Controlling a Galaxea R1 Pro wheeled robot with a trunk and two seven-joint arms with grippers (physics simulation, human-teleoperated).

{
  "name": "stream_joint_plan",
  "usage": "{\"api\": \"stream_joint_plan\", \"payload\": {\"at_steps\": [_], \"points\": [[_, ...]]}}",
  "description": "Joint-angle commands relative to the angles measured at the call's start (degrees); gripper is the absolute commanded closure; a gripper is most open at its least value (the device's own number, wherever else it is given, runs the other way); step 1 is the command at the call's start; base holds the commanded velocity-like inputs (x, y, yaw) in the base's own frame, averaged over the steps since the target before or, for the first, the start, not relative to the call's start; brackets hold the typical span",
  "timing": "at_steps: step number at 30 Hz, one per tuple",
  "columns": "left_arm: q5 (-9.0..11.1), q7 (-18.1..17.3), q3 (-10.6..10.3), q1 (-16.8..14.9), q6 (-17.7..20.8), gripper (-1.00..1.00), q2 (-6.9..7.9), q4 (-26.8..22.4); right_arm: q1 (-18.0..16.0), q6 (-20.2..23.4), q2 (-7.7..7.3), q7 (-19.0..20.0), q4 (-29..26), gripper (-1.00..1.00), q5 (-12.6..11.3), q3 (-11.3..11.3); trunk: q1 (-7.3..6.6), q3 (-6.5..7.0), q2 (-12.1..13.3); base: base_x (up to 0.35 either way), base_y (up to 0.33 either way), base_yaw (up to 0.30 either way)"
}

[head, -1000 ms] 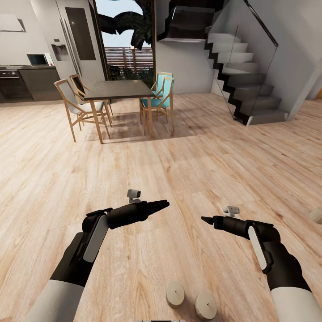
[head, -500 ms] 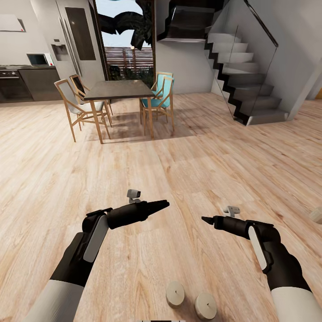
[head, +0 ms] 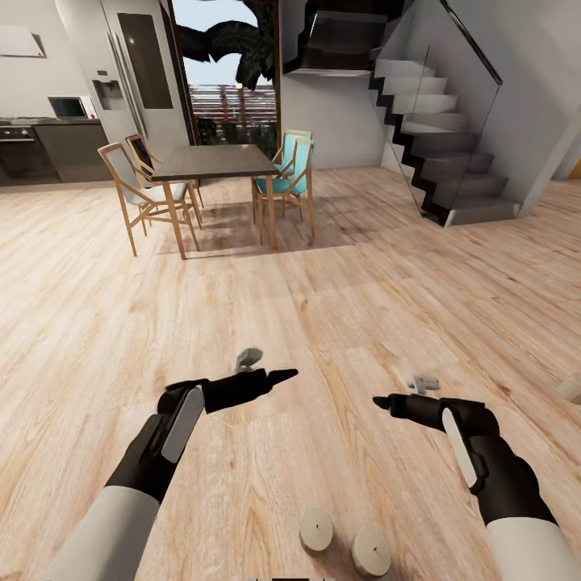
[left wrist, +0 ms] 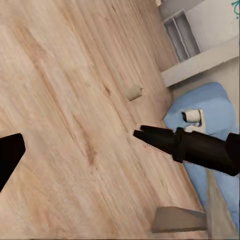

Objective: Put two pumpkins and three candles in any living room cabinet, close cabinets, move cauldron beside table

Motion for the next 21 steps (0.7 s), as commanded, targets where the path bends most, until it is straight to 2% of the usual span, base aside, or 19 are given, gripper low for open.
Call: {"api": "stream_joint_plan", "payload": {"at_steps": [1, 4, 5, 6, 8, 10, 13, 16, 21], "points": [[0.18, 4.64, -0.07, -0.06, 0.06, -1.0, -0.18, 0.13, -0.01, 0.19, 0.03, -3.05, 0.06, -1.0, -0.09, 1.21, 0.0, 0.0, 0.0, 0.0, 0.0, 0.0], [0.34, 18.84, -0.24, -0.12, 0.13, -1.0, -0.5, 0.99, -0.03, 1.0, 0.27, -12.53, 0.47, -1.0, -0.37, 4.68, 0.0, 0.0, 0.0, 0.0, 0.0, 0.0], [0.35, 20.92, -0.27, -0.12, 0.17, -1.0, -0.54, 1.18, -0.04, 1.42, 0.46, -14.22, 0.57, -1.0, -0.45, 5.14, 0.0, 0.0, 0.0, 0.0, 0.0, 0.0], [0.35, 26.5, -0.48, -0.17, 0.36, -1.0, -0.77, 1.99, -0.25, 3.79, 1.94, -19.68, 1.2, -1.0, -0.61, 6.2, 0.0, 0.0, 0.0, 0.0, 0.0, 0.0], [0.18, 33.0, -1.89, -0.46, 0.56, -1.0, -1.82, 4.23, -0.5, 7.47, 4.87, -26.98, 2.68, -1.0, -0.68, 6.92, 0.0, 0.0, 0.0, 0.0, 0.0, 0.0], [0.08, 36.52, -3.35, -0.83, 0.59, -1.0, -2.17, 6.62, -0.57, 8.44, 5.98, -29.67, 4.17, -1.0, -0.64, 7.17, 0.0, 0.0, 0.0, 0.0, 0.0, 0.0], [0.14, 44.92, -6.75, -3.88, 0.66, -1.0, -2.73, 14.3, -0.83, 9.29, 7.1, -31.9, 9.59, -1.0, -0.62, 8.12, 0.0, 0.0, 0.0, 0.0, 0.0, 0.0], [0.29, 49.05, -8.4, -5.37, 0.74, -1.0, -3.57, 18.44, -1.34, 9.62, 8.03, -32.29, 11.26, -1.0, -0.64, 9.75, 0.0, 0.0, 0.0, 0.0, 0.0, 0.0], [0.54, 49.55, -8.98, -5.83, 1.66, -1.0, -3.92, 17.86, -1.5, 9.76, 8.77, -32.39, 11.98, -1.0, -0.81, 10.68, 0.0, 0.08, 0.0, 0.0, 0.0, -0.064]]}}
